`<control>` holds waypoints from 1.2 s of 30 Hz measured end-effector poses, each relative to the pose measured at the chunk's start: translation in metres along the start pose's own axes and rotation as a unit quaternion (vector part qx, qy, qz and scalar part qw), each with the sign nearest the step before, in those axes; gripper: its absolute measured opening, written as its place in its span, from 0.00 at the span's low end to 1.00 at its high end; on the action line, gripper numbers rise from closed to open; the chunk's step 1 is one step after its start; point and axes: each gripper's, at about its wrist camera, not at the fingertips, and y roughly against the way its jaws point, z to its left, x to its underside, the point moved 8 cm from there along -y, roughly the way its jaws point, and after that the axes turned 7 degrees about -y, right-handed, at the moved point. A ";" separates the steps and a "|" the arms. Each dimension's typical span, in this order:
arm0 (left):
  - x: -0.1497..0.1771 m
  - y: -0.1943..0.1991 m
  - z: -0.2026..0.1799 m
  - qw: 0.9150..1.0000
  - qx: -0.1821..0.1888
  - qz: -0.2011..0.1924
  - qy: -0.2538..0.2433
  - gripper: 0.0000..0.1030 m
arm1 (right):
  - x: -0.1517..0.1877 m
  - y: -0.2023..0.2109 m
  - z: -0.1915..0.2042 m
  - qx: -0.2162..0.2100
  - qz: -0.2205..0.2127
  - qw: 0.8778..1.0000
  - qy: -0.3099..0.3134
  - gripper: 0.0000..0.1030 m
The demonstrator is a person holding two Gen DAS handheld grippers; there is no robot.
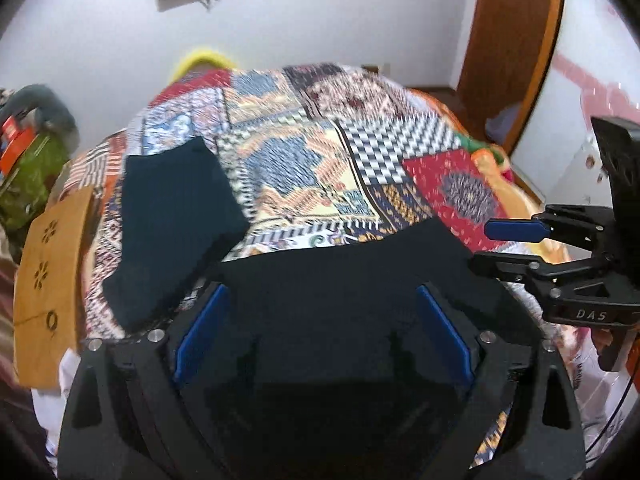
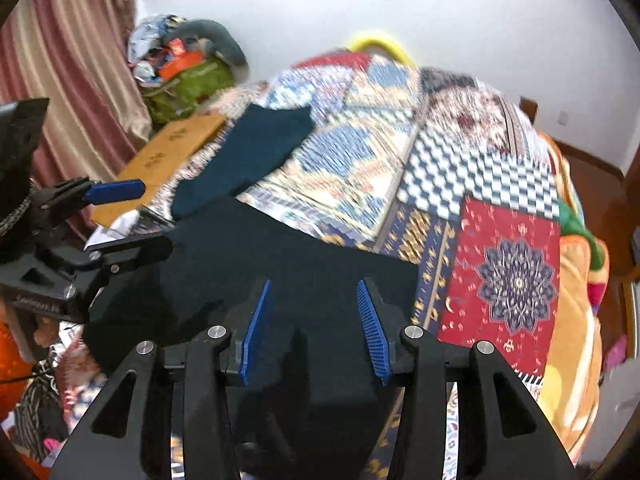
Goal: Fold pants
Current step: 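Lay the folded trousers flat and smooth them with both grippers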
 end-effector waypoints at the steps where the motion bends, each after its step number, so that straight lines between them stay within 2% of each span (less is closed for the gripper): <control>1: 0.002 -0.010 -0.003 1.000 0.002 0.012 -0.004 0.87 | 0.004 -0.008 -0.005 0.002 0.010 1.000 -0.005 0.39; 3: 0.011 -0.033 -0.010 0.999 0.004 0.045 -0.015 0.81 | 0.015 -0.027 -0.014 0.002 0.036 0.999 -0.017 0.39; 5: 0.024 -0.055 -0.013 0.996 0.000 0.082 -0.025 0.79 | 0.031 -0.044 -0.019 0.002 0.064 0.998 -0.022 0.39; 6: 0.031 -0.061 -0.014 0.996 0.001 0.088 -0.028 0.80 | 0.037 -0.047 -0.021 -0.004 0.064 0.998 -0.023 0.40; 7: 0.033 -0.060 -0.013 0.997 0.005 0.075 -0.026 0.80 | 0.039 -0.044 -0.022 -0.009 0.049 0.998 -0.024 0.40; 17: 0.059 -0.033 -0.008 0.998 -0.001 0.059 -0.016 0.80 | 0.067 -0.020 -0.024 -0.012 0.059 0.998 -0.028 0.40; 24: 0.076 -0.005 -0.006 0.999 -0.013 0.038 -0.006 0.80 | 0.077 0.000 -0.022 0.022 0.057 0.998 -0.024 0.40; 27: 0.082 0.012 0.001 0.999 -0.010 0.033 0.015 0.80 | 0.073 0.010 -0.020 0.034 0.052 0.998 -0.022 0.40; 29: 0.086 0.028 0.010 0.999 -0.023 0.019 0.030 0.80 | 0.066 0.020 -0.014 0.033 0.038 0.999 -0.017 0.41; 33: 0.095 0.066 0.044 0.995 -0.071 -0.015 0.064 0.80 | 0.045 0.038 0.009 0.019 0.002 1.000 0.002 0.41; 36: 0.109 0.092 0.075 0.990 -0.084 -0.030 0.108 0.83 | 0.035 0.045 0.030 0.006 -0.018 1.000 0.018 0.43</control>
